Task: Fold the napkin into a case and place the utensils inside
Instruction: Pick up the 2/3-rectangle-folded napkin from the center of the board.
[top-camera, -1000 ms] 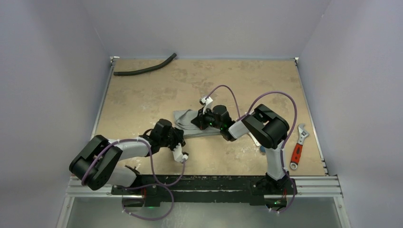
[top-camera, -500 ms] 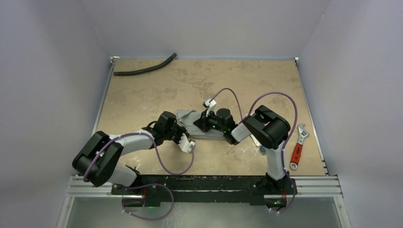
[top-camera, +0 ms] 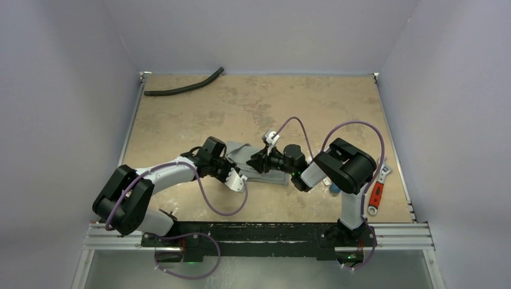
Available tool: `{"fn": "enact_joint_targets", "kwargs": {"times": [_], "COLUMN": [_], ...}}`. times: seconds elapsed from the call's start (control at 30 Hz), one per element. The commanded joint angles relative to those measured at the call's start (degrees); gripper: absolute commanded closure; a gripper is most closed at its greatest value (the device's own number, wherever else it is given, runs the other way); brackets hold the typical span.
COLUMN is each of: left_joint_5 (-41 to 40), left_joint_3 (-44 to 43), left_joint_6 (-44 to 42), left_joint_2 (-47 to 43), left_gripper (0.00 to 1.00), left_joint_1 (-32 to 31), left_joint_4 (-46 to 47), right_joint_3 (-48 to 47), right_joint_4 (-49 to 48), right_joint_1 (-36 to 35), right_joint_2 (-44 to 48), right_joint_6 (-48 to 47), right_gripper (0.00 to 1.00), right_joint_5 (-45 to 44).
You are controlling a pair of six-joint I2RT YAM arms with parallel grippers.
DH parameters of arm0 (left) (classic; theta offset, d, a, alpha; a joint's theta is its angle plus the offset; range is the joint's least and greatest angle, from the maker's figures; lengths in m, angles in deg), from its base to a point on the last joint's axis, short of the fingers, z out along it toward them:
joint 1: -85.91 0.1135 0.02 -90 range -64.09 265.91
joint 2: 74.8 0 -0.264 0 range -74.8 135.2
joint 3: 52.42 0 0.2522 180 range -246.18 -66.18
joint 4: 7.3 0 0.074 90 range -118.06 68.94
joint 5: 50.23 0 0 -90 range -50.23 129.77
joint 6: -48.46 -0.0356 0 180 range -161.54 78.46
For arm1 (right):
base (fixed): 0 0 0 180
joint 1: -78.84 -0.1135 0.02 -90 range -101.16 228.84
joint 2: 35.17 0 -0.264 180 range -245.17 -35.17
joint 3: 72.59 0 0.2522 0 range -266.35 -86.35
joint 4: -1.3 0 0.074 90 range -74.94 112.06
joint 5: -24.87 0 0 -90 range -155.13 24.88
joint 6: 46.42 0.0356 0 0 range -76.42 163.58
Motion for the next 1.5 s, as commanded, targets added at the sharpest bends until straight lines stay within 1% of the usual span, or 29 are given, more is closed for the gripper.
{"fn": "enact_joint_targets", "kwargs": {"times": [0.0,0.03,0.07,0.17,0.27,0.43,0.53,0.7,0.8,0.87,0.9,0.93,1.0,1.13,1.27,1.33,1.47], "left_joint_5": [1.6,1.3,1.1,1.0,1.4,1.5,1.9,2.1,2.5,1.9,1.4,0.8,0.0,-1.6,-5.0,-6.2,-6.6], "left_joint_3": [1.1,1.3,1.3,0.5,-0.4,-2.5,-4.0,-6.0,-6.2,-4.9,-3.9,-2.6,0.0,4.5,5.3,6.5,9.2], "left_joint_6": [-3.8,-4.4,-5.1,-5.7,-6.6,-7.9,-8.1,-6.8,-6.1,-6.4,-7.1,-7.9,-9.7,-11.7,-14.4,-15.0,-18.4], "left_joint_2": [-1.2,-1.5,-1.7,-1.9,-2.6,-4.7,-6.0,-8.2,-10.2,-11.3,-12.0,-12.4,-13.3,-13.2,-9.3,-7.9,-6.5], "left_gripper": [0.66,0.62,0.59,0.56,0.51,0.43,0.40,0.37,0.35,0.29,0.18,0.12,0.07,0.04,0.02,0.02,0.02], "left_joint_1": [0.4,0.4,0.4,0.4,0.4,0.4,0.4,0.4,0.4,0.4,0.4,0.5,0.4,0.4,0.5,0.8,1.2], "left_joint_4": [-3.8,-3.7,-4.2,-6.1,-8.9,-15.8,-19.2,-23.4,-25.7,-26.1,-25.9,-25.5,-22.9,-14.3,-10.0,-5.9,0.0], "right_joint_3": [-2.1,-2.9,-3.6,-5.3,-7.0,-8.2,-8.9,-8.9,-8.0,-7.5,-7.3,-7.2,-7.2,-6.9,-6.3,-5.9,-5.7], "right_joint_4": [-0.8,0.0,0.6,2.9,4.6,5.5,5.6,6.9,6.5,6.1,6.0,5.8,5.7,5.9,5.7,5.4,5.0], "right_joint_1": [-0.4,-0.6,-1.0,-2.7,-3.7,-3.7,-3.8,-3.8,-4.0,-4.2,-4.2,-4.3,-4.7,-5.3,-5.4,-5.4,-5.4], "right_joint_2": [1.0,0.7,0.5,0.2,-0.3,-2.8,-5.2,-6.9,-7.4,-7.7,-7.8,-7.9,-7.9,-7.5,-7.2,-7.0,-7.2], "right_joint_6": [-1.9,-1.9,-1.8,-2.5,-2.1,-0.3,0.8,0.9,1.0,1.4,1.6,1.8,1.9,2.1,2.0,2.0,2.0], "right_gripper": [0.60,0.60,0.61,0.65,0.70,0.80,0.89,0.99,1.00,1.00,1.00,1.00,1.00,1.00,1.00,1.00,1.00], "right_joint_5": [0.9,0.9,0.7,-1.6,-3.4,-3.2,-2.9,-4.0,-4.9,-5.1,-5.1,-5.1,-5.2,-5.8,-6.1,-6.1,-5.7]}}
